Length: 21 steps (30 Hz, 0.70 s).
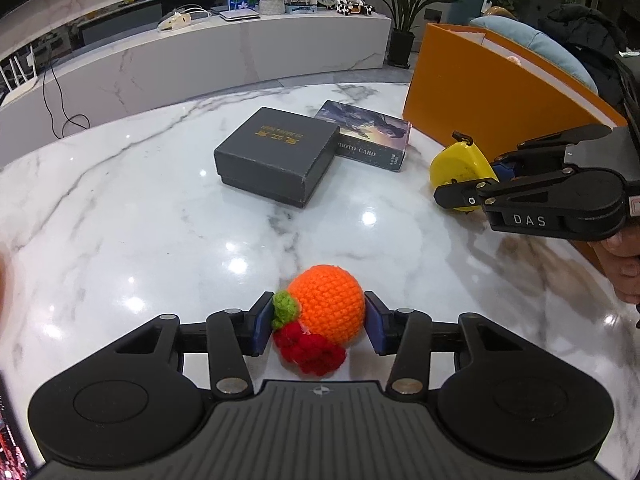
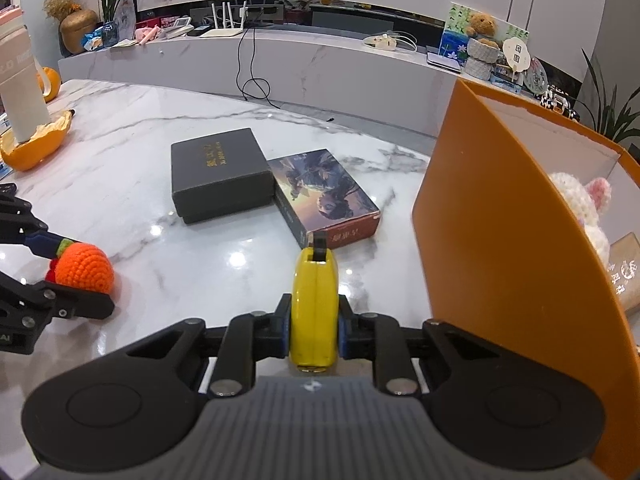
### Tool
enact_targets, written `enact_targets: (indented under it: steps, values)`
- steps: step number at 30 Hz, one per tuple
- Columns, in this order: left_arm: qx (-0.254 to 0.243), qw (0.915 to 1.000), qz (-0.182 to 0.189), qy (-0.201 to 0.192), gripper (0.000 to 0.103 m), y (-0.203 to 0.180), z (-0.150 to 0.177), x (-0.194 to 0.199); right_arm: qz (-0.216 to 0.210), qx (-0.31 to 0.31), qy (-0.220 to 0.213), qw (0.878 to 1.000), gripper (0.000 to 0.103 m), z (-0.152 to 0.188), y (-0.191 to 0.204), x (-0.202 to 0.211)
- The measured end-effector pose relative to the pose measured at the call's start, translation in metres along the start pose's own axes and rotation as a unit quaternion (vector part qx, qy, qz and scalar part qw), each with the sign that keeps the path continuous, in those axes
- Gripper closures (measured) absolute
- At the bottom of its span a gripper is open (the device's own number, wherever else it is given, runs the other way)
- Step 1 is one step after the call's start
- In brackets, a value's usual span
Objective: Organize objects
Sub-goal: 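Lift the crocheted fruit and tape measure and carry them over the orange box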
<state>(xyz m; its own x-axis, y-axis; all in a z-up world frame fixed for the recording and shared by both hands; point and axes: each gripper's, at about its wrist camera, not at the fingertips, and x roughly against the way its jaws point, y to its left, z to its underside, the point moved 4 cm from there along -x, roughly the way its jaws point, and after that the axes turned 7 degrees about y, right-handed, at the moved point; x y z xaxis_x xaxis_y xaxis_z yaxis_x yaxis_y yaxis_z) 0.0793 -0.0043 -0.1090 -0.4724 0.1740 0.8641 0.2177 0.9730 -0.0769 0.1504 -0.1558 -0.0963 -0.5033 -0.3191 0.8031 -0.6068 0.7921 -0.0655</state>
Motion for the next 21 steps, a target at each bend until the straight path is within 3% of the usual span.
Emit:
enact_targets:
  steps: [21]
  values:
    - [-0.003, 0.9991, -0.006, -0.042, 0.049, -0.045, -0.027, 0.023, 0.003, -0.005, -0.055, 0.998, 0.081, -0.015, -0.01, 0.062]
